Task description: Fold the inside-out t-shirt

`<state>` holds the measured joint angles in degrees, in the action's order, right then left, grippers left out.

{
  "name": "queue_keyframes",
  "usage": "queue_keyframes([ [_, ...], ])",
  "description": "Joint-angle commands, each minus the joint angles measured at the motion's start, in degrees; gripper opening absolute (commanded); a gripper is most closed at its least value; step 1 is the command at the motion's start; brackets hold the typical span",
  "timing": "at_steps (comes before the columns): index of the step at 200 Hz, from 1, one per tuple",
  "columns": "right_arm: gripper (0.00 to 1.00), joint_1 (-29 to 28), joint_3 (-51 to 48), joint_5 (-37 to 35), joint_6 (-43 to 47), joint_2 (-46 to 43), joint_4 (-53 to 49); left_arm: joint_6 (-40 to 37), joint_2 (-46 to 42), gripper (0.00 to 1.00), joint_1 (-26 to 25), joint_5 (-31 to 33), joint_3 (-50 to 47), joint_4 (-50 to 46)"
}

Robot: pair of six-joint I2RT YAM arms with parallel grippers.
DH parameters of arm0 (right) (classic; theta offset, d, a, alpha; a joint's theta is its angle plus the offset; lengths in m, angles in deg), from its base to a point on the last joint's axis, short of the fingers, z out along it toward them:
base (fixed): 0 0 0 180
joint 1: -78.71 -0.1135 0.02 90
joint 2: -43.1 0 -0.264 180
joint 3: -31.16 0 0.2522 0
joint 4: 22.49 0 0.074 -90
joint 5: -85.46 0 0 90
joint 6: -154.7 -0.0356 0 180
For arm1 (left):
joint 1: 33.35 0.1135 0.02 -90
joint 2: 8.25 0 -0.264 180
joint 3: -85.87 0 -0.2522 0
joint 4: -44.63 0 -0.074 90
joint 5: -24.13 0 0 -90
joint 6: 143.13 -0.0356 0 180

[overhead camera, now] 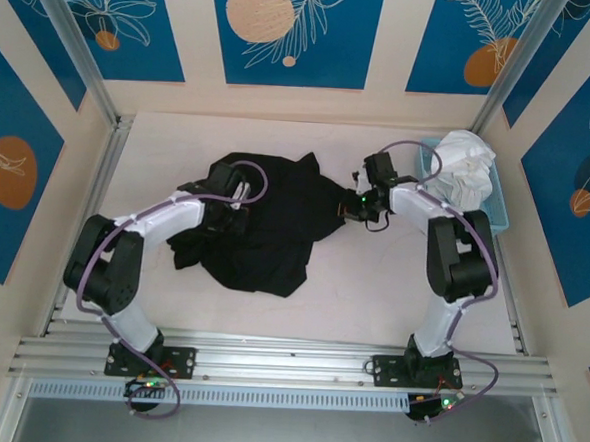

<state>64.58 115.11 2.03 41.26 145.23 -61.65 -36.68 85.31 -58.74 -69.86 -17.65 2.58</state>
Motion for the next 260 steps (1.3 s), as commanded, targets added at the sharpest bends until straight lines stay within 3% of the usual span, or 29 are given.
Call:
queue_keyframes([
  [1,0.00,1.59,4.45,5.84,-0.45,-11.34,1.85,1.82,-8.78,0.00,0.03,-4.51,3.87,3.84],
  [37,0.00,2.14,11.41,10.75,-1.50,-21.20,1.78,5.77,-18.34,0.00,0.03,-7.32,8.43,11.52],
  [80,0.00,2.86,20.65,10.95,-0.73,-26.47,0.86,5.79,-22.25,0.00,-0.01,-5.60,17.22,12.95],
  [138,0.00,3.10,32.06,8.74,1.29,-31.03,-0.24,2.63,-22.85,0.00,-0.21,-0.24,33.62,12.24],
  [208,0.00,3.14,35.49,3.66,4.67,-35.97,-0.31,-0.61,-19.32,0.00,-0.30,3.31,43.76,11.78],
  [260,0.00,3.10,46.11,8.30,3.05,-34.10,2.07,-5.36,-14.65,0.00,-0.26,4.77,62.40,7.47],
])
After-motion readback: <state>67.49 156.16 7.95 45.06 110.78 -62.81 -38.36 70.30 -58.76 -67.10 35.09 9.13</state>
